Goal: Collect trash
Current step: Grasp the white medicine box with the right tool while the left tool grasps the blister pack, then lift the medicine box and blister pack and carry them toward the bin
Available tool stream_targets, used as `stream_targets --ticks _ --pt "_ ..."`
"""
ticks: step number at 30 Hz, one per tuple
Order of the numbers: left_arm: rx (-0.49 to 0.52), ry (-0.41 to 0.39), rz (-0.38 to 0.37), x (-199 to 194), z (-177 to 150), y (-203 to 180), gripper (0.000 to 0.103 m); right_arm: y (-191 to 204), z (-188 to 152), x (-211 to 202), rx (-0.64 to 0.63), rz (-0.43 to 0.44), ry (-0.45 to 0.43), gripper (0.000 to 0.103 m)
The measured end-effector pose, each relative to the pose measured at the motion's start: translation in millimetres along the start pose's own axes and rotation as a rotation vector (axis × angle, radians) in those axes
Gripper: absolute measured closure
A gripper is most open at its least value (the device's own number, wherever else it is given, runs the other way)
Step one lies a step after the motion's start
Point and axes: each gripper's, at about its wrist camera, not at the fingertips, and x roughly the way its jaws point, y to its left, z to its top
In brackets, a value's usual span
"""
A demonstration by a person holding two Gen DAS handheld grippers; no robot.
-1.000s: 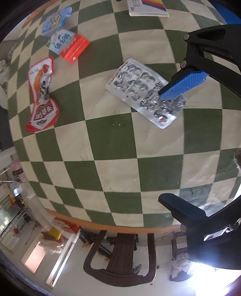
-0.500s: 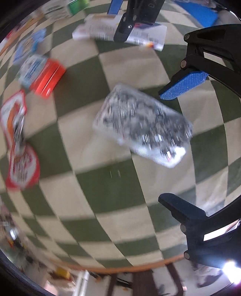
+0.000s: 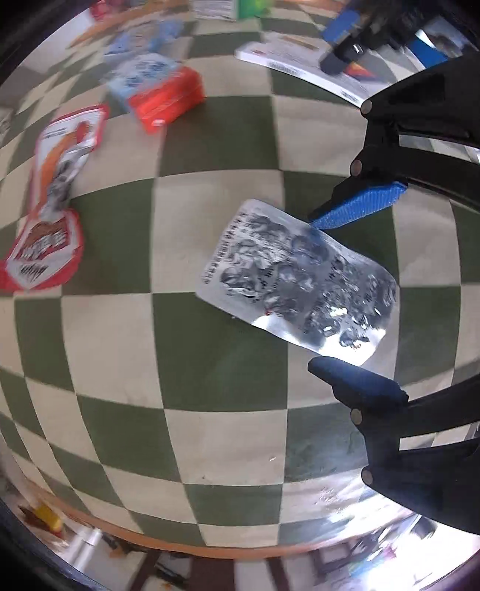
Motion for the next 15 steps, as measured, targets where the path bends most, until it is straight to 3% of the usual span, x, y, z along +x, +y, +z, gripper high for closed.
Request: stream_targets --ticks 4,7,10,12,13,15 --pt "0.137 -0.011 0.076 2.7 -8.2 -23.1 0.033 -4.2 0.1 4.4 0.055 0.017 0.034 0.004" --pt "0.139 -0.024 0.058 -0.7 -11.1 -33.7 0.045 -9.7 -6.7 25.1 0.101 -0.002 0.096 0.002" --pt "0.131 -0.040 0.056 -7.7 -9.0 -42.1 0.054 -0.6 -2.8 26.5 0.095 -0.036 0.056 0.004" --pt "0.114 -0.042 0.048 -12.1 -9.5 -45.2 0.059 7.0 -4.4 25.0 0.085 -0.061 0.033 0.010" --pt "0.102 -0.042 0.044 -14.4 -9.7 -46.8 0.059 21.7 -9.4 25.1 0.061 -0.068 0.003 0.022" --pt "0.077 -0.039 0.031 -17.7 -11.1 -49.4 0.059 35.5 -15.2 21.2 0.013 -0.057 -0.029 0.023"
